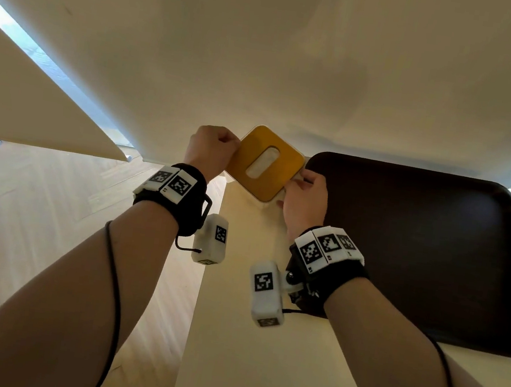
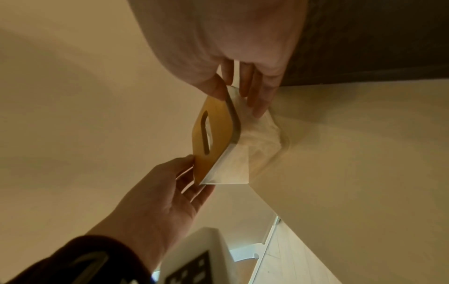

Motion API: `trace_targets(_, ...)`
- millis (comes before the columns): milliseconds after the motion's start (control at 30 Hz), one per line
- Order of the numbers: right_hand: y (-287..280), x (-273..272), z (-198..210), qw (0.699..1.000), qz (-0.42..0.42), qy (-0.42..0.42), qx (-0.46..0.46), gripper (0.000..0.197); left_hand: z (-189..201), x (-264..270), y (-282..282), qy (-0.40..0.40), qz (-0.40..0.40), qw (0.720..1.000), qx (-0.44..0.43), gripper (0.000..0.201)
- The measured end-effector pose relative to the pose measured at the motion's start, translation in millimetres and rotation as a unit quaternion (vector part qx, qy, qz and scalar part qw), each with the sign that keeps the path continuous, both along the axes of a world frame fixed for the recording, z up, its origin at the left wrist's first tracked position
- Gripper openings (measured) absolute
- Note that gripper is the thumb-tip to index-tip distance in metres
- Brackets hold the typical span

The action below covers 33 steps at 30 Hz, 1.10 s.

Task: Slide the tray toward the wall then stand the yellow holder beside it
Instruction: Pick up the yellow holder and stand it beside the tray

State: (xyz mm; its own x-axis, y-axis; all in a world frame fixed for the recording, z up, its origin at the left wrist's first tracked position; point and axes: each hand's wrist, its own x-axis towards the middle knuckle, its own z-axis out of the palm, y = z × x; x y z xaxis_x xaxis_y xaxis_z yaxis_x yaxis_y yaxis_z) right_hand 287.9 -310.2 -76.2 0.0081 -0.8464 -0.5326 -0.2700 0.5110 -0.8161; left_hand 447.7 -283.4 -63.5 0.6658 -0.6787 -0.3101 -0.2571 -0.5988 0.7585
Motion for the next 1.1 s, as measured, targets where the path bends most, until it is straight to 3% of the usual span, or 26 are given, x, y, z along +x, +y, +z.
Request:
trace_targets(67,-0.8,2.0,0.4,1.000,0.005,0.003,-0.005,0.019,-0.4,1.0,1.6,0.000,0.003,1.000,-0.002,0.017)
trace_targets(300,-11.6,7.5,6.9,0.999,0.038,0.027,-0.028,0.036,-2.2,3.5,7.5,0.024,0.025,0.999,0.002,0.013)
trace_targets(1100,-35.3,5.0,9.7,0.988,0.129,0.041,-0.072,0.038,-4.7,1.0,16.8,0.045,0.048,0.998,-0.013,0.008)
